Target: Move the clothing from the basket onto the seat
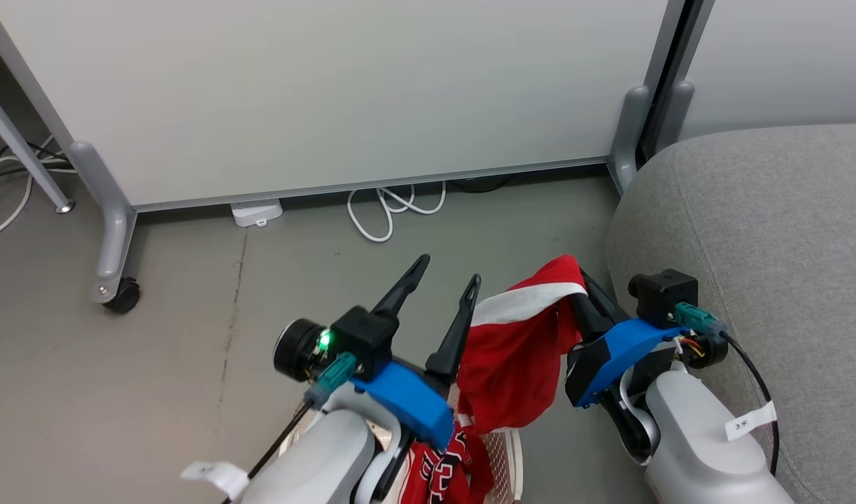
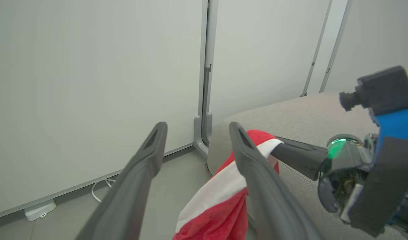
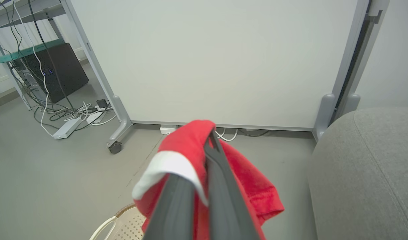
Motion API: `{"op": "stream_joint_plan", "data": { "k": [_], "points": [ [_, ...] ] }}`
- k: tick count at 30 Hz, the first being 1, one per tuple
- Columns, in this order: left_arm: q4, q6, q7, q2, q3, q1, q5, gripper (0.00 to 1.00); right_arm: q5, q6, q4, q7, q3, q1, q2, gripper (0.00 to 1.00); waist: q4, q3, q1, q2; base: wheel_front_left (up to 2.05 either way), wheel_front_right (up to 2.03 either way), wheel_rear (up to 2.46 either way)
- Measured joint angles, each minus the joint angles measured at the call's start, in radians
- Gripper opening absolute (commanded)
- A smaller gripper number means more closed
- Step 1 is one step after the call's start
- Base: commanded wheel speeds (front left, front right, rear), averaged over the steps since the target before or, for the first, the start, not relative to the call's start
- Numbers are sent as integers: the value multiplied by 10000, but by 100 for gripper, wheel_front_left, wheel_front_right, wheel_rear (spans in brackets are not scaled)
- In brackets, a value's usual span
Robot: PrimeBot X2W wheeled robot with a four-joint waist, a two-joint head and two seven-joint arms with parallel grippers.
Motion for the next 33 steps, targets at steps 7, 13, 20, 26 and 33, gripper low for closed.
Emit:
{"op": "stream_joint_plan", "data": {
  "k": [7, 13, 20, 26, 33],
  "points": [
    [-399, -520, 0, -52, 1388, 1377, 1266, 100, -19, 0, -184, 0, 31, 140, -2, 0, -43, -68, -1, 0, 0, 0, 0],
    [-334, -915, 0, -201, 2370, 2037, 1900, 100, 8, 0, -297, 2, 75, 232, -2, 0, -104, -82, -1, 0, 0, 0, 0],
    [-288, -1321, 0, -466, 3041, 2284, 2460, 100, 10, 0, -382, 0, 15, 307, 0, 0, -118, -85, -1, 0, 0, 0, 0],
    [-198, -1553, 0, -639, 3321, 2373, 2790, 100, 21, 0, -420, 0, -21, 307, 0, 0, -232, -70, -1, 0, 0, 0, 0],
    [-105, -1701, 0, -709, 3538, 2416, 3030, 100, 100, 0, -545, 0, -2, 303, 0, 0, -688, -18, -1, 0, 0, 0, 0]
  ]
}}
